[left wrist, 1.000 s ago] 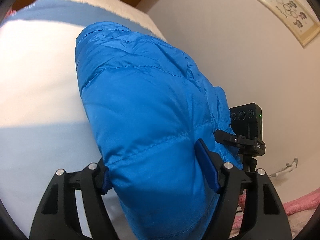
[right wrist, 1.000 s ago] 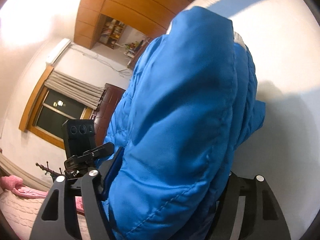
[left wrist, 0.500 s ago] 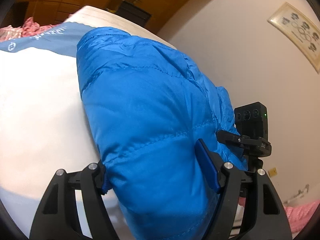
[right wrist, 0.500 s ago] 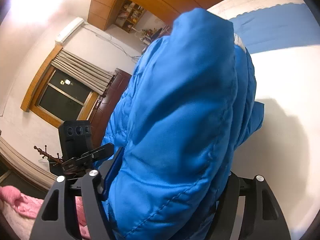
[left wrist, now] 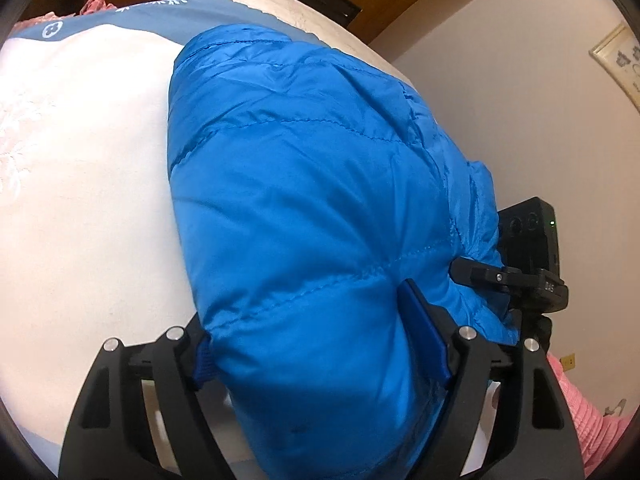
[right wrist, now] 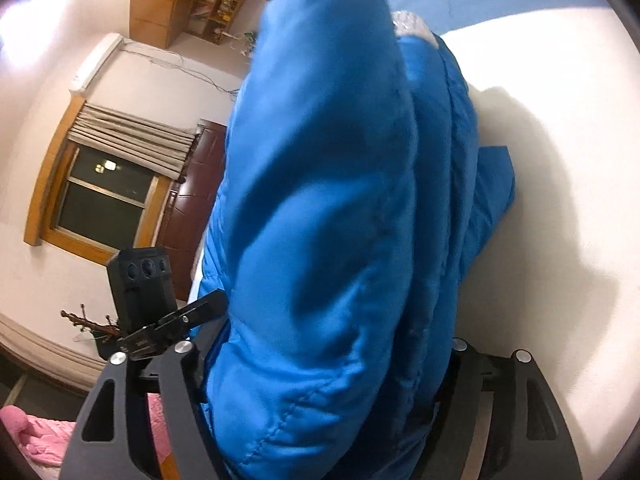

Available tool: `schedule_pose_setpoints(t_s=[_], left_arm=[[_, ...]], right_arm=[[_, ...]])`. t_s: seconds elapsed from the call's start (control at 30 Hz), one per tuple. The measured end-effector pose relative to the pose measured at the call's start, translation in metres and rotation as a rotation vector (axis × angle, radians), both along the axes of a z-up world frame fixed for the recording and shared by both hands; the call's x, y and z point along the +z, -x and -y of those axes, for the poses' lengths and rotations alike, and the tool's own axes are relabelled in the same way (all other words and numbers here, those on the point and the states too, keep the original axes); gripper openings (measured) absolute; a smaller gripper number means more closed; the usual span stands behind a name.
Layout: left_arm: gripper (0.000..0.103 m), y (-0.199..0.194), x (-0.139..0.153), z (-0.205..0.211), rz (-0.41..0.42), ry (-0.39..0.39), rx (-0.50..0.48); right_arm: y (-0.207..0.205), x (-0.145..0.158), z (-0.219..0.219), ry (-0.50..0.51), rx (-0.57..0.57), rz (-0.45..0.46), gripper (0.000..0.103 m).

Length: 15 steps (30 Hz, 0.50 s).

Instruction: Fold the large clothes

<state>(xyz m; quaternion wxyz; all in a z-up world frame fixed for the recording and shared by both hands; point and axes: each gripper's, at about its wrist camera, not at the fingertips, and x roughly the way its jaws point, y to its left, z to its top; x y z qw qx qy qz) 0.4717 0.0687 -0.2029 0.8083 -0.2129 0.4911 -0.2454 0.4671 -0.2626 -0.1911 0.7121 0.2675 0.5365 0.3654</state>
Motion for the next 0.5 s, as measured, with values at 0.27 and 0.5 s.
schedule_pose_setpoints(t_s=[0.27,0.5], left_arm=[[0.082,0.015,0.028,0.000,-0.012,-0.051,0.021],[0.083,0.064,0.048,-0.001,0.046,-0.154,0.034]], right_arm=[[0.035,0.034,0.010,0.085,-0.033,0.016,0.087],[0.102,0.066,0.021,0.196,-0.034,0.105,0.087]])
